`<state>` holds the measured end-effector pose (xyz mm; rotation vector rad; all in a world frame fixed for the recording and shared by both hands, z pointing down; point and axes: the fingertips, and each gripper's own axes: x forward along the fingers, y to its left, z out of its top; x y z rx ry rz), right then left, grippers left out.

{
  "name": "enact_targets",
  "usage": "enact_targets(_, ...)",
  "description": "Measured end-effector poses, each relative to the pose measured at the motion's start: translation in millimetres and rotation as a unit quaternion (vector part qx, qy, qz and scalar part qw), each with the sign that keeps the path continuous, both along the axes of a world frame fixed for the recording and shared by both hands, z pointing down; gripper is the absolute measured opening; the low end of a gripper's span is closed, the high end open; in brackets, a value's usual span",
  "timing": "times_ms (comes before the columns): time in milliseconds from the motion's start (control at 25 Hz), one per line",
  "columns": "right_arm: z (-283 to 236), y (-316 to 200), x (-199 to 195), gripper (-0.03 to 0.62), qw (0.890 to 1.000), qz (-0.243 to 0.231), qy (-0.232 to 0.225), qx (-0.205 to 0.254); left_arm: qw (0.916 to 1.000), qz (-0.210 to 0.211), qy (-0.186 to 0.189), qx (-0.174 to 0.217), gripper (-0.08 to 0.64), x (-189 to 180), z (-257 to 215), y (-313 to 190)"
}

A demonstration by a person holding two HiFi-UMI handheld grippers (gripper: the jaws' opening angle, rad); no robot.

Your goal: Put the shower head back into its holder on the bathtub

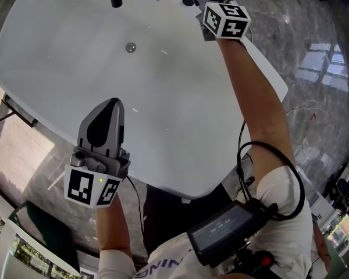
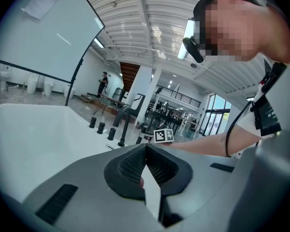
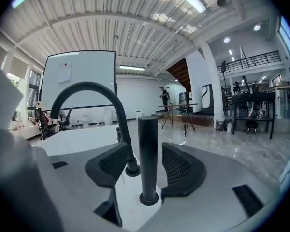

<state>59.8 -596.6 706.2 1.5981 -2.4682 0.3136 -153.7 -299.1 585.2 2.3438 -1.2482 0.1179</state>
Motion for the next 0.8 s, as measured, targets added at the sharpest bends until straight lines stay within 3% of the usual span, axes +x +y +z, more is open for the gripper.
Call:
enact_targets(320, -66, 29, 9, 0.223, 0.998, 0.012, -0.043, 0.034, 0.9997, 0.001, 0.000, 0.024, 0.014, -1, -33, 6)
enact_targets(560, -160, 97, 13, 0.218, 0.995, -0.027, -0.032, 0.095, 0.9986, 0.006, -0.006, 0.052, 0.014, 1, -85, 9)
enact_targets(800, -251, 183, 39, 0.132, 0.987, -0.041, -0.033, 0.152, 0.9964, 0.011, -0.015, 0.083, 0.014, 31, -141, 41)
